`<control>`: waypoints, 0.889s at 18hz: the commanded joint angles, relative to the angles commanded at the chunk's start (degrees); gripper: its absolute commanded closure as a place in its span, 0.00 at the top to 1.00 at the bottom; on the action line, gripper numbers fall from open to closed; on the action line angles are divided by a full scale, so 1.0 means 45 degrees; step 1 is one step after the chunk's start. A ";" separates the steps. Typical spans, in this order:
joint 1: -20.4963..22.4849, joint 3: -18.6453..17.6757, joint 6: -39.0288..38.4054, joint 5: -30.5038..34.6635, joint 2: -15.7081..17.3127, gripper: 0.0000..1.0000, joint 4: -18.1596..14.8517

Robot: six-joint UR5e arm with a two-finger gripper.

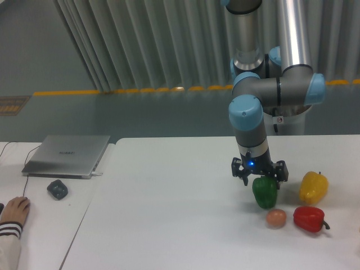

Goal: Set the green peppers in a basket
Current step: 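Lower the gripper around the green pepper and close on it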

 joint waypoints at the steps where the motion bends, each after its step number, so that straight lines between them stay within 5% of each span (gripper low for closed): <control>1: 0.0020 0.0000 0.0000 0.0019 -0.0019 1.00 0.0000; 16: -0.0039 -0.0137 -0.0078 0.0762 -0.0488 1.00 -0.0019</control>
